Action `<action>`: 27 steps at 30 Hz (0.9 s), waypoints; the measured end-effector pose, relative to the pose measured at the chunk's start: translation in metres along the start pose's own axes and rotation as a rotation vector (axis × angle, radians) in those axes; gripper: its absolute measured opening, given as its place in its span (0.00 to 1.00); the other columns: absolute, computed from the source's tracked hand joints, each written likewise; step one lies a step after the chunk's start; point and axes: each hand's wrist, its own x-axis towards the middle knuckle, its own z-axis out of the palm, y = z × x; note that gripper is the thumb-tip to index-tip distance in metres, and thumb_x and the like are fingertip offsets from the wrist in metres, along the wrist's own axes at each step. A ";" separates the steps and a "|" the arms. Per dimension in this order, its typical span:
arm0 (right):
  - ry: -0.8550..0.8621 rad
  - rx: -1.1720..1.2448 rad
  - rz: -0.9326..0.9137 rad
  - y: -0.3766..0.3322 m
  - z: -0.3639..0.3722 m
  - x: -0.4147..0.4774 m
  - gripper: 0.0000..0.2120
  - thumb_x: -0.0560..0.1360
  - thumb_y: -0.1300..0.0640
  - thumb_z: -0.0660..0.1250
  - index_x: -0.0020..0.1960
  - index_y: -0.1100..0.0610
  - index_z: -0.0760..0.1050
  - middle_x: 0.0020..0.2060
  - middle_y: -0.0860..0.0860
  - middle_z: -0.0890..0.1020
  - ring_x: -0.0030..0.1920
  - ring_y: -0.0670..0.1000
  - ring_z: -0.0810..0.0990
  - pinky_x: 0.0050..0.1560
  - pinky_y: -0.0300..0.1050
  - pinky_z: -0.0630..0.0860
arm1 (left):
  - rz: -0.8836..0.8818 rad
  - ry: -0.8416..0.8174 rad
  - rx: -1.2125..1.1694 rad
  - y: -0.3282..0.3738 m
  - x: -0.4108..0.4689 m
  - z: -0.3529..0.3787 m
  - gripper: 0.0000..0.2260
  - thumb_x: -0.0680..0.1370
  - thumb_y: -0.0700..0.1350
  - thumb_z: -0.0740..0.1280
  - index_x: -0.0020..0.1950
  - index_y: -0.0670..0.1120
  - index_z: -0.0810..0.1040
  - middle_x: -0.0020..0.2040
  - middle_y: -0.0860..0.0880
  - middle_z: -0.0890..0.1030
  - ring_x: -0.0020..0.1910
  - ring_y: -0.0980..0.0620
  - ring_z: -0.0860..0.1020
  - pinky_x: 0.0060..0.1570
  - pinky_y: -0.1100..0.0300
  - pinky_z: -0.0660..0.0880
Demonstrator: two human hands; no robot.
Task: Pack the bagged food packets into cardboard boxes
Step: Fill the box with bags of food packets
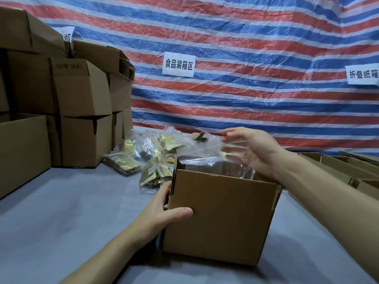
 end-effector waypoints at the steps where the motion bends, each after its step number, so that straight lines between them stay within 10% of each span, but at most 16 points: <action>1: 0.007 -0.014 0.006 0.002 -0.003 -0.001 0.04 0.78 0.60 0.70 0.48 0.57 0.84 0.44 0.53 0.88 0.47 0.55 0.87 0.45 0.48 0.83 | 0.001 -0.002 0.003 0.000 0.000 0.000 0.40 0.62 0.58 0.83 0.70 0.51 0.72 0.63 0.46 0.83 0.60 0.44 0.83 0.53 0.54 0.81; 10: -0.088 -0.391 -0.157 -0.005 -0.030 -0.017 0.06 0.76 0.54 0.72 0.46 0.56 0.86 0.40 0.51 0.88 0.42 0.52 0.88 0.38 0.41 0.83 | 0.005 0.004 -0.002 -0.001 -0.001 0.001 0.36 0.64 0.55 0.80 0.69 0.51 0.72 0.62 0.46 0.83 0.60 0.46 0.83 0.52 0.56 0.81; 20: -0.458 -0.120 0.103 -0.014 -0.054 -0.035 0.12 0.78 0.51 0.66 0.56 0.58 0.76 0.55 0.59 0.85 0.51 0.66 0.85 0.40 0.52 0.84 | 0.020 0.017 0.051 -0.003 0.000 -0.001 0.37 0.63 0.54 0.79 0.69 0.47 0.73 0.61 0.45 0.84 0.59 0.45 0.83 0.52 0.56 0.81; 27: -0.308 -0.705 0.120 -0.013 -0.034 -0.034 0.10 0.77 0.51 0.72 0.40 0.55 0.86 0.39 0.51 0.86 0.33 0.46 0.83 0.31 0.38 0.78 | 0.074 0.084 0.153 -0.006 0.000 -0.002 0.35 0.58 0.56 0.79 0.63 0.50 0.75 0.56 0.52 0.86 0.54 0.52 0.84 0.49 0.61 0.80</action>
